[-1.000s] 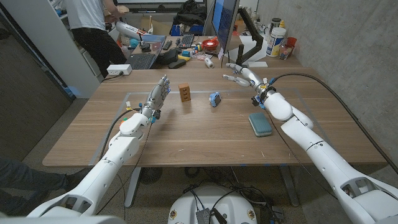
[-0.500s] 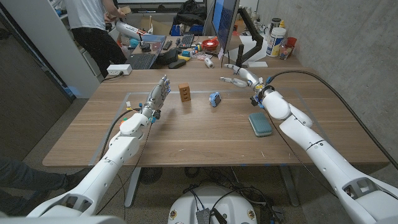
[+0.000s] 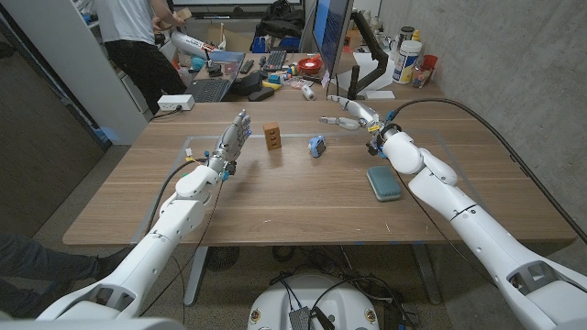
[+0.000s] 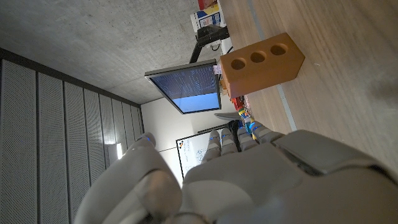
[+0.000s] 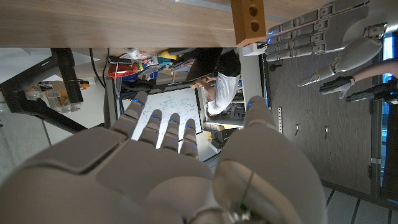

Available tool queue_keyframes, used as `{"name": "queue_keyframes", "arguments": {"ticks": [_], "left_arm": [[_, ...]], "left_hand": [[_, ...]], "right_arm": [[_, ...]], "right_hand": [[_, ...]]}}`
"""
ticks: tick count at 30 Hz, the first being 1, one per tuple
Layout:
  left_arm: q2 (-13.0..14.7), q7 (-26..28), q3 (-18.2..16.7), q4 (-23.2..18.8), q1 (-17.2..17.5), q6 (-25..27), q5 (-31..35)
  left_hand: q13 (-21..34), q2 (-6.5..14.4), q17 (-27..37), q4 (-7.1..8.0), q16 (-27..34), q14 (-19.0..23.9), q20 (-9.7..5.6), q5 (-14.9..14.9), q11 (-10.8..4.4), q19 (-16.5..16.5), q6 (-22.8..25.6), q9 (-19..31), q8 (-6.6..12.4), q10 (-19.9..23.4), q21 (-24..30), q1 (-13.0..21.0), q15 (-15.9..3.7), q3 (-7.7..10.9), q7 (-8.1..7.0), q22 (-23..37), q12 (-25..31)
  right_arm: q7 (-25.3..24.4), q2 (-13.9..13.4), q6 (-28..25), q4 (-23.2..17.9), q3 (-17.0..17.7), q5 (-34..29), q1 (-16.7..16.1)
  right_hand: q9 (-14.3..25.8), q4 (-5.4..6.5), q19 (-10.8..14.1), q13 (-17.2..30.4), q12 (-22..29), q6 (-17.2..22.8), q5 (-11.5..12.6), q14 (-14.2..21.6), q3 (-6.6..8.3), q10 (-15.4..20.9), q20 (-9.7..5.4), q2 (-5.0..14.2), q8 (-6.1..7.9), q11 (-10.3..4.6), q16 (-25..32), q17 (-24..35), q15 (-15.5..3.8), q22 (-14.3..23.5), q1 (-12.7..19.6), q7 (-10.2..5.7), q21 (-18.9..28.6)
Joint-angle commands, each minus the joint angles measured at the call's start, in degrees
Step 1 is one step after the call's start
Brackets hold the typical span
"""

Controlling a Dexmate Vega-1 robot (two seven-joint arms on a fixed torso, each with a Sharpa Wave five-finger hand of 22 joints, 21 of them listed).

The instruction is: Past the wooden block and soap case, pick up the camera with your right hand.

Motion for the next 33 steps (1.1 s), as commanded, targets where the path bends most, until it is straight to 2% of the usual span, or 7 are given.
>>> {"name": "queue_keyframes", "arguments": {"ticks": [1, 6, 17, 33], "left_arm": [[-0.1, -0.5, 0.0, 0.2, -0.2, -0.3, -0.1], [-0.1, -0.6, 0.2, 0.3, -0.4, -0.3, -0.1], [-0.5, -0.9, 0.2, 0.8, -0.6, -0.3, -0.4], [-1.0, -0.9, 0.3, 1.5, -0.8, -0.7, -0.5]], "left_hand": [[0.1, 0.4, 0.3, -0.16, -0.1, -0.3, -0.23, 0.4, 0.48, -0.5, 0.1, 0.1, -0.08, -0.2, 0.0, 0.3, 0.45, -0.30, 0.62, 0.2, 0.0], [0.1, 0.4, 0.4, -0.16, -0.1, -0.3, -0.22, 0.4, 0.52, -0.5, 0.1, 0.1, -0.08, -0.3, 0.0, 0.3, 0.51, -0.35, 0.61, 0.2, 0.0], [0.1, 0.4, 0.4, -0.16, 0.0, -0.3, -0.24, 0.4, 0.46, -0.5, 0.1, 0.1, -0.12, -0.3, 0.0, 0.3, 0.45, -0.47, 0.48, 0.2, 0.0], [0.1, 0.5, 0.4, -0.18, -0.1, -0.4, -0.19, 0.5, 0.43, -0.6, 0.1, 0.1, -0.15, -0.3, 0.0, 0.4, 0.42, -0.67, 0.45, 0.2, 0.0]], "right_arm": [[1.1, -0.1, -3.9, -2.4, -1.5, -3.4, 0.2], [1.6, 0.2, -5.9, -3.3, -2.2, -4.8, 0.4], [3.7, 0.8, -9.5, -3.8, -4.0, -7.3, 1.4], [6.7, 0.8, -13.5, -4.2, -6.6, -11.4, 3.0]], "right_hand": [[0.3, 0.03, 0.1, 0.2, 0.0, -0.5, 0.5, 0.2, -0.48, -0.4, 0.56, -0.80, 0.17, 0.12, 0.3, 0.3, 0.27, 0.3, 0.3, 0.13, -0.3], [0.3, 0.13, 0.1, 0.2, 0.0, -0.9, 0.7, 0.2, -0.68, -0.7, 0.69, -1.07, 0.16, 0.38, 0.3, 0.3, 1.39, 0.3, 0.2, 0.18, -0.6], [0.3, 0.29, 1.0, 0.2, -0.1, -1.7, 1.0, 0.3, -1.06, -1.3, 0.79, -1.52, 0.09, 0.60, 0.4, 0.3, 1.70, 0.4, -0.1, 0.59, -0.7], [0.3, 0.43, 1.2, 0.2, -0.4, -3.8, 1.6, 0.0, -1.51, -2.9, 1.60, -2.03, -0.14, 1.09, 0.3, 0.2, 3.60, 0.4, -0.1, 1.19, -1.5]]}}
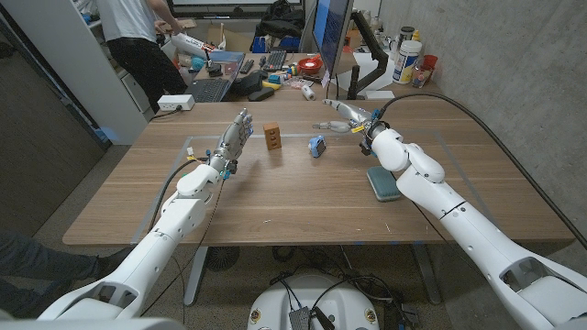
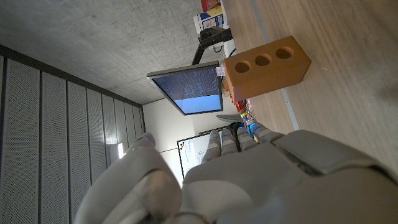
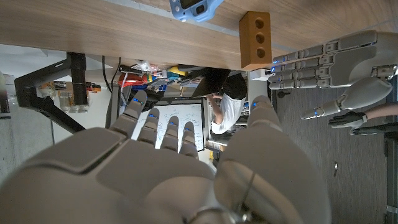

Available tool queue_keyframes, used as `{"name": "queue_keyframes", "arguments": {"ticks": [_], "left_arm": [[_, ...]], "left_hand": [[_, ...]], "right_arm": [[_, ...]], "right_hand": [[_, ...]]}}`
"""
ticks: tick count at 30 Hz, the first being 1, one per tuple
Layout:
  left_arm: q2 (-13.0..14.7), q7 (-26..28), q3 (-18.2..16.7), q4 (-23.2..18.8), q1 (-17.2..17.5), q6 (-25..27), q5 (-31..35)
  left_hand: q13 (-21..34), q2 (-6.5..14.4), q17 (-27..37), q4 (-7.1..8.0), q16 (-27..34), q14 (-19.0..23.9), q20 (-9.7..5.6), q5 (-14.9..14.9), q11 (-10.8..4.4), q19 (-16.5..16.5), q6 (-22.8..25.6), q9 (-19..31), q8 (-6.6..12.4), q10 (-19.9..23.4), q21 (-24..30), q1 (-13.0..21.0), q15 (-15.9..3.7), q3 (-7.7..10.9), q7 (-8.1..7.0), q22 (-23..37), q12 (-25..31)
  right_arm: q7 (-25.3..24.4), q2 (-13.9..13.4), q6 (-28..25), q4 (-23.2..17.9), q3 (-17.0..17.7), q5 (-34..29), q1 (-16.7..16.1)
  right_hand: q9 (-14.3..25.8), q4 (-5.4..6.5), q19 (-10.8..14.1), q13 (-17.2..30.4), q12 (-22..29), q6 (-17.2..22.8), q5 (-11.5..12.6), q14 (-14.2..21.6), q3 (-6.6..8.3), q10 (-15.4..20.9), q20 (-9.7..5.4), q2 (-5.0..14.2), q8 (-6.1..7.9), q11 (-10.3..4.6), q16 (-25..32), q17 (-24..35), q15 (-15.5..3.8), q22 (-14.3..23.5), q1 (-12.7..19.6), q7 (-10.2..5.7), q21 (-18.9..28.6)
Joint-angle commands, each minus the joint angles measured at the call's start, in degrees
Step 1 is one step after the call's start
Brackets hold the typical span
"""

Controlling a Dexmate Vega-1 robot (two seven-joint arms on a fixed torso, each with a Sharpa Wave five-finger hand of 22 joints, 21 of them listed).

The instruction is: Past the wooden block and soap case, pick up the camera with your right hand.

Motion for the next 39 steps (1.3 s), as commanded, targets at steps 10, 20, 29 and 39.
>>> {"name": "queue_keyframes", "arguments": {"ticks": [10, 20, 29, 39], "left_arm": [[-0.6, -0.3, 0.2, 1.2, -0.5, -0.5, -0.2], [-0.7, -0.5, 0.3, 1.4, -0.7, -0.4, -0.1], [-0.4, -0.3, 0.3, 0.8, -0.7, -0.3, 0.0], [-0.5, -0.7, 0.3, 1.2, -0.9, -0.3, -0.1]], "left_hand": [[0.2, 0.5, 0.1, -0.19, 0.0, -0.3, -0.02, 0.2, 0.02, -0.6, -0.2, 0.1, -0.27, -0.2, 0.0, 0.4, 0.39, -0.31, 0.46, 0.2, 0.0], [0.2, 0.6, 0.1, -0.20, 0.0, -0.3, -0.03, 0.3, 0.08, -0.6, -0.2, 0.1, -0.27, -0.3, 0.0, 0.4, 0.36, -0.39, 0.39, 0.2, 0.0], [0.2, 0.6, 0.1, -0.21, 0.0, -0.3, -0.03, 0.3, 0.07, -0.7, -0.2, 0.1, -0.28, -0.3, 0.0, 0.4, 0.30, -0.47, 0.33, 0.2, 0.0], [0.2, 0.6, 0.1, -0.22, 0.0, -0.3, 0.01, 0.3, 0.00, -0.7, -0.3, 0.1, -0.30, -0.3, 0.0, 0.4, 0.31, -0.57, 0.32, 0.2, 0.0]], "right_arm": [[4.1, 0.2, -5.1, -0.4, -3.8, -5.6, 2.5], [5.7, 0.5, -6.6, 0.1, -5.1, -7.7, 3.5], [7.0, 1.0, -7.9, 0.6, -6.2, -9.5, 4.5], [8.3, 1.8, -9.5, 1.3, -7.2, -11.2, 5.3]], "right_hand": [[0.3, 0.13, -0.1, 0.2, -0.2, -1.6, 0.6, -0.3, -0.40, -1.2, 0.95, -0.83, -0.20, 0.27, 0.3, 0.3, 1.05, 0.1, -0.1, 0.17, -0.8], [0.3, 0.25, -0.1, 0.2, -0.2, -2.5, 0.8, -0.4, -0.64, -1.7, 1.36, -1.02, -0.24, 0.60, 0.3, 0.3, 1.28, 0.1, -0.2, 0.27, -1.1], [0.3, 0.33, 0.0, 0.2, -0.3, -2.9, 1.1, -0.4, -0.86, -2.5, 1.59, -1.20, -0.11, 0.72, 0.3, 0.3, 1.48, 0.1, -0.3, 0.35, -1.4], [0.3, 0.42, 0.2, 0.2, -0.3, -3.5, 1.3, -0.3, -1.09, -2.9, 1.83, -1.36, -0.09, 1.03, 0.4, 0.3, 1.63, 0.1, -0.4, 0.71, -1.6]]}}
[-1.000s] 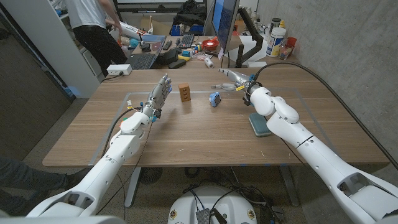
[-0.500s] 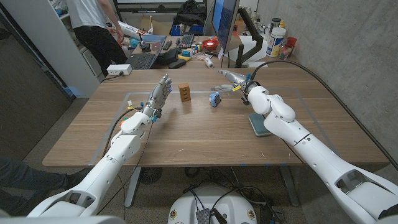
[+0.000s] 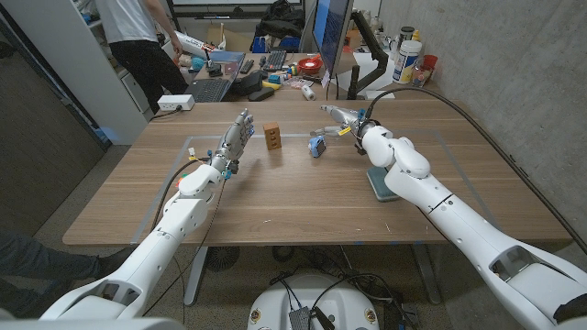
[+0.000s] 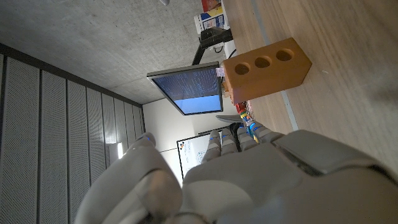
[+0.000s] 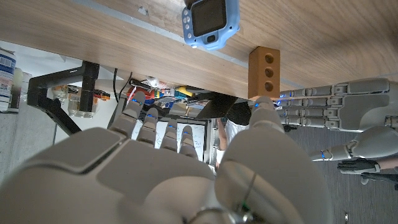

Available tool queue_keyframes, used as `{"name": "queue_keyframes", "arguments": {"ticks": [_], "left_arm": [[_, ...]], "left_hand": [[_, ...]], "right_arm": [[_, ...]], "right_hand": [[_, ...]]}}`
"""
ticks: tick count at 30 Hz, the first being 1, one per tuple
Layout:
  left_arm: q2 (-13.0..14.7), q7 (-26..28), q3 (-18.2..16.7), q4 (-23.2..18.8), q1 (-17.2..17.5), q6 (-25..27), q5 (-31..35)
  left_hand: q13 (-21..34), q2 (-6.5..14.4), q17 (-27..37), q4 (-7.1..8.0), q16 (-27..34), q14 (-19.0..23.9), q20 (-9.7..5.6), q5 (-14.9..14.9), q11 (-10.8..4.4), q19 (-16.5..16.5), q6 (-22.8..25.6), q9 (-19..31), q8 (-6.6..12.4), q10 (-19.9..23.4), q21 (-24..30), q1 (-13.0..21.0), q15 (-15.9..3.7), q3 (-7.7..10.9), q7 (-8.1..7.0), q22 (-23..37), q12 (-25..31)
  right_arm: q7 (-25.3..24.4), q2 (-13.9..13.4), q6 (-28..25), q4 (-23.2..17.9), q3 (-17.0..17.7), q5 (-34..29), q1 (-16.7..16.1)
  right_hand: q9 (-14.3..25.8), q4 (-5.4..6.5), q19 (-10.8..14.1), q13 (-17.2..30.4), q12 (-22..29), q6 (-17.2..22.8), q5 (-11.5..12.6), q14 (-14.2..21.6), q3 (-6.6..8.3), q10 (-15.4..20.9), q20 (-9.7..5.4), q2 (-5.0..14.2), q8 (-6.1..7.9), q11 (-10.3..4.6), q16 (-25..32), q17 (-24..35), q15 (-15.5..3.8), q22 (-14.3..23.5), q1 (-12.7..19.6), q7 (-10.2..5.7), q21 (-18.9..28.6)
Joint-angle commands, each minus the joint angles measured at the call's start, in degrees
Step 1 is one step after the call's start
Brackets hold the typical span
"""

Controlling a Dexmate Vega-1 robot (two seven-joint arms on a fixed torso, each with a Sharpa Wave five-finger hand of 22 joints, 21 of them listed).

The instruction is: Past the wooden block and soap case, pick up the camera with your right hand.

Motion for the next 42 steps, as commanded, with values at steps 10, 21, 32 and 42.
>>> {"name": "queue_keyframes", "arguments": {"ticks": [10, 21, 32, 42], "left_arm": [[-0.3, -1.0, 0.2, 1.4, -1.0, -0.2, -0.1], [-0.9, -1.5, 0.5, 2.2, -1.4, -0.5, -0.3], [-0.9, -1.2, 0.5, 1.6, -1.1, -0.5, -0.1], [-0.6, -0.5, 0.5, 0.2, -0.4, 0.0, 0.0]], "left_hand": [[0.2, 0.4, 0.1, 0.00, 0.0, -0.2, 0.15, 0.3, 0.10, -0.7, -0.3, 0.2, -0.05, -0.3, 0.0, 0.2, 0.17, -0.45, 0.24, 0.2, 0.0], [0.2, 0.4, 0.1, -0.01, 0.0, -0.2, 0.09, 0.3, 0.01, -0.7, -0.2, 0.2, -0.01, -0.3, 0.1, 0.2, 0.10, -0.56, 0.29, 0.2, 0.0], [0.2, 0.5, 0.1, -0.02, 0.0, -0.2, 0.03, 0.4, -0.02, -0.7, -0.2, 0.2, -0.01, -0.3, 0.1, 0.2, 0.18, -0.68, 0.27, 0.2, 0.0], [0.2, 0.6, 0.1, -0.04, 0.0, -0.2, -0.02, 0.4, 0.06, -0.7, -0.1, 0.2, 0.00, -0.3, 0.1, 0.3, 0.10, -0.78, 0.31, 0.2, 0.0]], "right_arm": [[3.4, 1.5, -3.5, 1.3, -2.6, -3.8, 2.1], [4.6, 2.2, -4.7, 2.8, -3.6, -4.9, 2.9], [5.7, 2.8, -5.8, 4.5, -4.8, -6.2, 3.7], [5.8, 3.3, -6.0, 5.7, -5.3, -6.4, 4.1]], "right_hand": [[0.3, 0.09, 0.4, 0.1, -0.2, -0.9, 0.7, 0.0, -0.45, -1.2, 0.91, -0.97, -0.02, 0.62, 0.4, 0.3, 0.89, 0.2, 0.0, 0.33, -0.4], [0.3, 0.23, 0.6, 0.1, -0.1, -1.6, 0.9, 0.1, -0.73, -1.3, 1.09, -1.13, -0.06, 1.06, 0.4, 0.3, 1.11, 0.2, -0.2, 0.60, -0.7], [0.3, 0.37, 0.6, 0.1, 0.0, -2.2, 1.1, 0.2, -1.01, -1.4, 1.31, -1.28, -0.07, 1.38, 0.5, 0.3, 1.29, 0.2, -0.5, 0.81, -0.9], [0.3, 0.43, 0.8, 0.1, 0.1, -2.4, 1.2, 0.4, -1.19, -1.4, 1.41, -1.38, 0.02, 1.38, 0.5, 0.3, 1.35, 0.2, -0.6, 0.86, -1.1]]}}
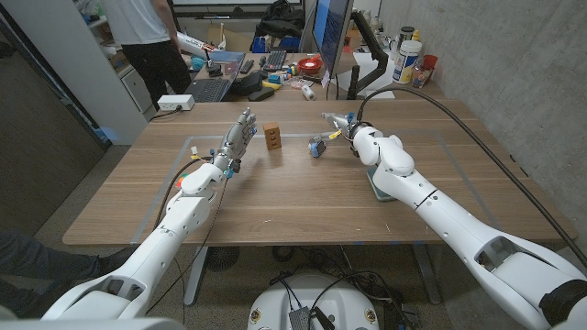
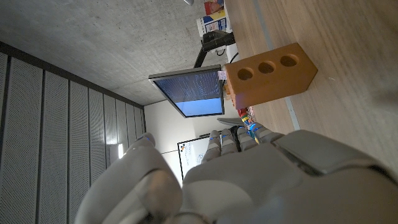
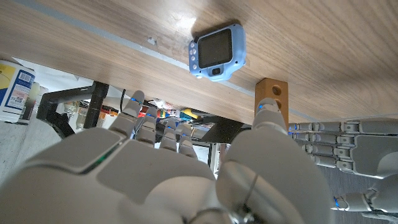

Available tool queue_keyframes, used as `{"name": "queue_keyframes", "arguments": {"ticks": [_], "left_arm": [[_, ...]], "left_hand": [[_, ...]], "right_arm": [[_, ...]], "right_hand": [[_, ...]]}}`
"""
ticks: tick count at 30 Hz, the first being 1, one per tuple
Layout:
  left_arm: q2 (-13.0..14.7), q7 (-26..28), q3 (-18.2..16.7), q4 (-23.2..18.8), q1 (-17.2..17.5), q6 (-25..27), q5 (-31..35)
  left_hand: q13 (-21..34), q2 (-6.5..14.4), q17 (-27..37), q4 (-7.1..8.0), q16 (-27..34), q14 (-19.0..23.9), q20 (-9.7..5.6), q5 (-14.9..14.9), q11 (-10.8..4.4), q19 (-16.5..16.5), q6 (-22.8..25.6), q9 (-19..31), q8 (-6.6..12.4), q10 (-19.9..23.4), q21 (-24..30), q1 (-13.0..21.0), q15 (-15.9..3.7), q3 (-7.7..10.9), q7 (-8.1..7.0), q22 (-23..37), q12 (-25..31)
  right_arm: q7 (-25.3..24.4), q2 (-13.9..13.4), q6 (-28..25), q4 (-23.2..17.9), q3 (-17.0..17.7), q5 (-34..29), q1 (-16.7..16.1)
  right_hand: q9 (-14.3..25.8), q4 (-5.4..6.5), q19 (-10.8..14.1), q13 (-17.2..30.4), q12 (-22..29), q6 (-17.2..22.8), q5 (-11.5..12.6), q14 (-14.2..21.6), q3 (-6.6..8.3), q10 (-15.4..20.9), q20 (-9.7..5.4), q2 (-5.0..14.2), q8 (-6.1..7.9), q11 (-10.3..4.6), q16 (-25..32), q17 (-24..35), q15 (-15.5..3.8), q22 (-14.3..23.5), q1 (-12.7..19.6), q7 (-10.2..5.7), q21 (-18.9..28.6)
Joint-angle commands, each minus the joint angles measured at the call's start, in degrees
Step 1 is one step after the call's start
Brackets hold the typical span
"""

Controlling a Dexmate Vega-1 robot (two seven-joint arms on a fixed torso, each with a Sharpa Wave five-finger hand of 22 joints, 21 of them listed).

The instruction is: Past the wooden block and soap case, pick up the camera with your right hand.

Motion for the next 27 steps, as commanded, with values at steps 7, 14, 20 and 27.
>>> {"name": "queue_keyframes", "arguments": {"ticks": [7, 14, 20, 27], "left_arm": [[0.5, 1.2, 0.0, -2.4, 1.4, 0.8, 0.3], [0.8, 1.6, -0.3, -3.1, 1.9, 0.9, 0.2], [0.9, 1.7, -0.4, -3.5, 2.0, 1.0, 0.2], [0.8, 1.4, -0.1, -3.0, 1.5, 1.1, 0.2]], "left_hand": [[0.2, 0.6, 0.1, 0.05, 0.0, -0.2, -0.33, 0.4, 0.01, -0.4, -0.1, 0.2, 0.02, -0.4, 0.1, 0.3, 0.12, -0.29, 0.30, 0.2, 0.0], [0.2, 0.7, 0.1, 0.03, 0.0, -0.2, -0.31, 0.4, 0.07, -0.4, -0.1, 0.2, -0.01, -0.3, 0.1, 0.3, 0.12, -0.36, 0.22, 0.2, 0.0], [0.2, 0.7, 0.1, 0.02, 0.0, -0.2, -0.28, 0.4, -0.02, -0.5, -0.1, 0.2, 0.00, -0.4, 0.1, 0.3, 0.08, -0.42, 0.21, 0.2, 0.0], [0.2, 0.7, 0.1, 0.01, 0.0, -0.2, -0.24, 0.4, -0.02, -0.5, -0.1, 0.2, -0.02, -0.3, 0.1, 0.4, 0.10, -0.49, 0.14, 0.2, 0.1]], "right_arm": [[0.7, 0.9, -1.3, 2.1, -1.2, -0.9, 0.7], [1.4, 1.5, -2.1, 3.3, -2.2, -1.7, 1.6], [1.3, 2.1, -2.4, 4.6, -2.8, -2.2, 2.2], [1.0, 2.8, -2.6, 6.1, -3.0, -1.9, 2.8]], "right_hand": [[0.3, 0.14, 0.1, 0.1, 0.2, -0.7, 0.5, 0.2, -0.34, -0.2, 0.72, -0.52, 0.10, 0.58, 0.3, 0.3, 0.44, 0.2, 0.3, 0.06, -0.2], [0.3, 0.18, 0.3, 0.1, 0.3, -0.8, 0.6, 0.2, -0.46, -0.1, 0.80, -0.55, 0.14, 1.00, 0.3, 0.3, 0.43, 0.2, 0.3, 0.26, -0.4], [0.3, 0.28, 0.3, 0.1, 0.3, -1.0, 0.7, 0.3, -0.58, -0.3, 0.89, -0.55, 0.16, 1.14, 0.3, 0.3, 0.48, 0.2, 0.1, 0.36, -0.5], [0.3, 0.40, 0.6, 0.1, 0.4, -1.1, 0.8, 0.4, -0.77, -0.2, 1.12, -0.58, 0.23, 1.28, 0.4, 0.3, 0.50, 0.2, -0.1, 0.37, -0.6]]}}
